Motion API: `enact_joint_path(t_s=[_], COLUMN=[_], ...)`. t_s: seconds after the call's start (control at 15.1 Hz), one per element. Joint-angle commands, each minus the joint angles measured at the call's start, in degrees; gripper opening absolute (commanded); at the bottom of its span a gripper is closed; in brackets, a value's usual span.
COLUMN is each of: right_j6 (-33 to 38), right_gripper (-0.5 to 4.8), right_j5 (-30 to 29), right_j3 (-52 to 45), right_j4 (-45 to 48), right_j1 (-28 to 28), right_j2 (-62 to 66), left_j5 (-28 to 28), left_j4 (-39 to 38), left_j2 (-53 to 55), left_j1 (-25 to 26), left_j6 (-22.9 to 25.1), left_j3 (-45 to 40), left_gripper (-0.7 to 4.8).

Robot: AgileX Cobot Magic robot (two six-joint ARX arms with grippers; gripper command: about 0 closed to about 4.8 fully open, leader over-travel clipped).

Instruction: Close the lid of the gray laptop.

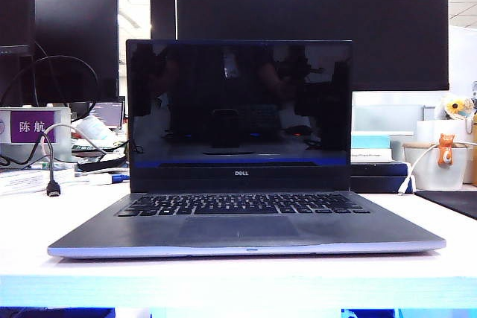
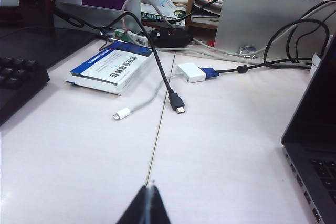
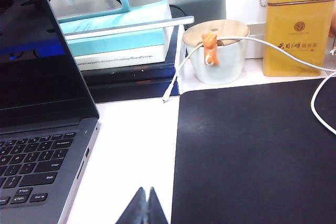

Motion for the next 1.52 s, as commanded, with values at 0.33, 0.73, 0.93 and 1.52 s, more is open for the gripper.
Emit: enact_joint_path(t_s=[0.33,0.73,0.93,1.52], right_j6=[0.04,6.12,5.99,3.65], right_gripper=[0.12,-0.05,-0.05,-0.05], right_j5=[-0.24,1.60,6.40,-4.96], right_j3=[-0.63,2.29,7.15,28.22], right_j4=[0.98,-0.17,-0.31,-1.64], right_j1=[0.09,0.09,0.07,0.04], right_j2=[-0.04,-0.04,0.00,23.80], left_j5=[0.72,8.59,7.48,18.08], left_j4=[0.52,2.45,1.20,-5.09], left_j2=[-0.04,0.15,4.46,44.22], left_j1=[0.02,0.04,0.04,0.04], left_j6=[-1.31,-5.64,-3.54,12.31], left_j3=[0.04,6.25,14.73,51.80], left_gripper=[-0.05,-0.05,-0.05,0.00])
